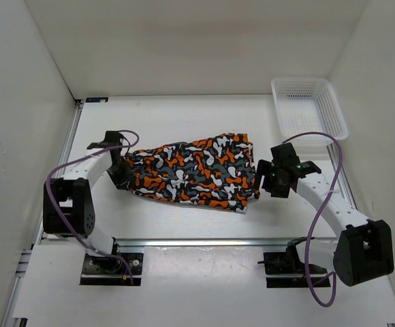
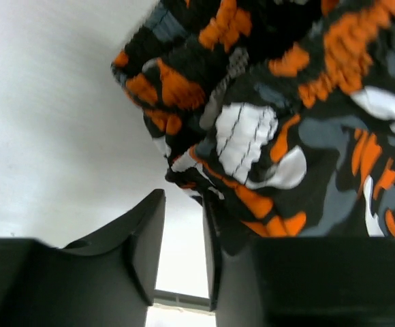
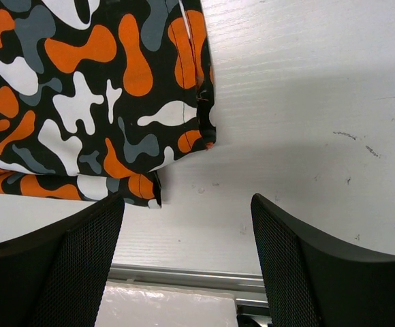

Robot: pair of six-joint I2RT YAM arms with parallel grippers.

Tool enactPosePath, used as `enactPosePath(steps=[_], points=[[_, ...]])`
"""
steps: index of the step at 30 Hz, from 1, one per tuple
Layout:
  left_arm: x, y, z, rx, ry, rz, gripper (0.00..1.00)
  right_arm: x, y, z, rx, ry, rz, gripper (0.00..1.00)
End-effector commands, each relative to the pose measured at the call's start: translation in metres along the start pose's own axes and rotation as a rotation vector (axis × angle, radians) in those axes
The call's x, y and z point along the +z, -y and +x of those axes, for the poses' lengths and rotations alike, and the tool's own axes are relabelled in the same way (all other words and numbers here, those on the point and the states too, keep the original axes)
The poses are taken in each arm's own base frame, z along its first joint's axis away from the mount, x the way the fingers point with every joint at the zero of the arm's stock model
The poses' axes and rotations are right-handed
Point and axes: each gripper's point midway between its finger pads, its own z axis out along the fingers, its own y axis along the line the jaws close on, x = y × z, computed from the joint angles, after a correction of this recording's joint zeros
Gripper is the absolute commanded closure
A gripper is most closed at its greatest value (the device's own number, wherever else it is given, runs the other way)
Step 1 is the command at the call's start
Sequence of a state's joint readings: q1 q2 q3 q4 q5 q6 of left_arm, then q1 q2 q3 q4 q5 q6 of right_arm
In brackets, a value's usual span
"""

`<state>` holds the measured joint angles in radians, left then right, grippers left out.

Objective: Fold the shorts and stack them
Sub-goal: Fold the shorts

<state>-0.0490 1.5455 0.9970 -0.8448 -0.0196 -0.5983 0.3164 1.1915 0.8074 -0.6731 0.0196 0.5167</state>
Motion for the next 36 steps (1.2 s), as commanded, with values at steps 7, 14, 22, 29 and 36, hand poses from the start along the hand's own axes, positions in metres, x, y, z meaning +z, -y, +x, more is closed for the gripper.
enactPosePath(steps=[7, 14, 22, 29, 36], points=[[0.013, 0.019, -0.030, 0.020, 0.054, 0.009, 0.53, -0.004, 0.001, 0.004, -0.019, -0.003, -0.005, 0.20], [0.027, 0.022, -0.029, 0.022, 0.030, -0.004, 0.56, -0.006, 0.000, 0.003, -0.019, 0.005, -0.010, 0.20], [0.028, 0.026, -0.032, 0.030, 0.043, -0.006, 0.73, -0.006, 0.001, 0.005, -0.019, -0.003, -0.005, 0.20], [0.015, 0.031, -0.036, 0.029, 0.074, 0.029, 0.90, -0.006, 0.001, 0.005, -0.019, -0.003, -0.005, 0.21], [-0.017, 0.031, -0.029, 0.029, 0.092, 0.079, 0.90, -0.003, 0.000, 0.019, -0.007, -0.045, -0.029, 0.13]])
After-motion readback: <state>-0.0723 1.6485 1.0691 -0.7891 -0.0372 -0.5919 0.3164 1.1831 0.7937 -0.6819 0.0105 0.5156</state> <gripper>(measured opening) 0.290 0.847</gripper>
